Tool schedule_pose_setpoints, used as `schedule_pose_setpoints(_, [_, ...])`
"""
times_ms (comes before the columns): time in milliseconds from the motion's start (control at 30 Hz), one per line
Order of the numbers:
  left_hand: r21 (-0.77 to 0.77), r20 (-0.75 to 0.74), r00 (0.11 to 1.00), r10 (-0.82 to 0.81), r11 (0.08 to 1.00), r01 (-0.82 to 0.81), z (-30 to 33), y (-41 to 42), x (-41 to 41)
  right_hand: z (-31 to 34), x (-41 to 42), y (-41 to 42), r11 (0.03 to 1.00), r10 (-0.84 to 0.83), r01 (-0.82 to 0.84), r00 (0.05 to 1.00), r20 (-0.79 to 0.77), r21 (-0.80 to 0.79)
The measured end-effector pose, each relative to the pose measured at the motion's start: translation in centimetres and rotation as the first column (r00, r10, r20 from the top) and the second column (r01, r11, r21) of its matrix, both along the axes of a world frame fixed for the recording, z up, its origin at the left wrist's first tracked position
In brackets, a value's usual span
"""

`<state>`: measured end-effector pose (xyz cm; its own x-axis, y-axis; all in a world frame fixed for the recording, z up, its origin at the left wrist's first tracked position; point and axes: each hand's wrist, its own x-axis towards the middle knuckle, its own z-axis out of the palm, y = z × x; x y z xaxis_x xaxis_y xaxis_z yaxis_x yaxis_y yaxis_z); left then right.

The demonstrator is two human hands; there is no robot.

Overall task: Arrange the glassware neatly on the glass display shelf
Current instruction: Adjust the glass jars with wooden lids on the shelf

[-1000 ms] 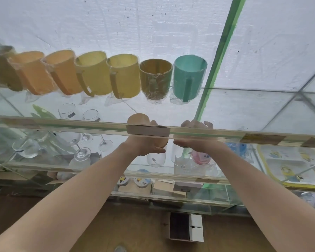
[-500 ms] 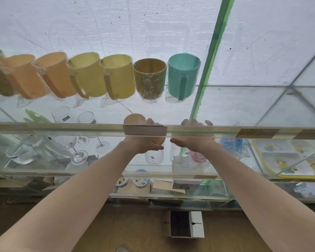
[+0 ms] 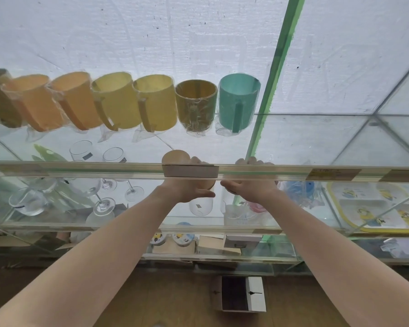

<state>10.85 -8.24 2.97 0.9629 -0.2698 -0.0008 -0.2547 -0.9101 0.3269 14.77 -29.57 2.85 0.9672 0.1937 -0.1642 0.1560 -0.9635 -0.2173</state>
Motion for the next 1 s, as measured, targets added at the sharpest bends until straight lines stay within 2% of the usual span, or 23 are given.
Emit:
schedule_pose_setpoints(33, [0.008, 0.009, 1.000, -0.019, 1.000, 0.019, 0.1, 0.1, -0.2, -0.2, 0.0, 0.0, 1.000, 0.028, -0.027, 0.999, 0.039, -0.003])
schedule_pose_setpoints(133, [0.010, 0.129, 0.991, 0.026, 1.000, -0.027, 0.4, 1.2, 0.1, -0.4, 0.4, 0.0, 0.992, 0.102, -0.087, 0.980, -0.169, 0.094])
schedule_pose_setpoints(167, [0.034, 0.133, 0.988, 0.077, 0.996, -0.082, 0.8, 1.7, 0.2, -0.5, 0.4, 0.2, 0.988, 0.128, -0.111, 0.977, -0.169, 0.106])
schedule_pose_setpoints(267, [0.149, 0.088, 0.987, 0.137, 0.977, -0.149, 1.7, 3.9, 0.5, -0.5, -0.1, 1.5, 0.973, 0.219, -0.228, 0.962, 0.164, 0.032])
schedule_pose_setpoints(367, [0.155, 0.080, 0.972, 0.219, 0.961, -0.229, 1.1, 6.6, 0.6, -0.3, -0.7, 3.3, 0.954, 0.277, -0.295, 0.933, 0.230, 0.051])
schedule_pose_setpoints(500, [0.178, 0.025, 0.962, 0.272, 0.946, -0.272, -1.1, 8.6, 1.3, -0.2, -1.2, 5.6, 0.943, 0.312, -0.328, 0.931, 0.190, 0.060])
schedule_pose_setpoints(567, [0.186, 0.009, 0.969, 0.248, 0.951, -0.245, -2.0, 8.7, 1.9, -0.4, -1.3, 6.8, 0.938, 0.343, -0.345, 0.925, 0.166, -0.016])
schedule_pose_setpoints(633, [0.092, -0.011, 0.961, 0.275, 0.958, -0.273, -2.5, 8.7, 2.4, -0.5, -1.1, 7.6, 0.933, 0.360, -0.353, 0.921, 0.148, -0.071])
schedule_pose_setpoints(667, [0.047, -0.018, 0.958, 0.285, 0.958, -0.284, -2.7, 8.8, 2.6, -0.5, -1.1, 7.8, 0.934, 0.355, -0.348, 0.924, 0.138, -0.074])
schedule_pose_setpoints(767, [0.050, -0.025, 0.966, 0.259, 0.965, -0.258, -2.9, 9.2, 3.3, -0.6, -1.1, 8.4, 0.941, 0.338, -0.330, 0.931, 0.139, -0.077])
schedule_pose_setpoints(867, [0.036, -0.039, 0.943, 0.329, 0.944, -0.328, -2.9, 8.6, 3.8, -0.3, -1.1, 8.7, 0.940, 0.337, -0.323, 0.930, 0.149, -0.112])
schedule_pose_setpoints(1000, [0.052, -0.019, 0.924, 0.383, 0.923, -0.381, -2.1, 7.8, 4.0, 0.9, -0.8, 9.2, 0.956, 0.290, -0.285, 0.953, 0.086, -0.064])
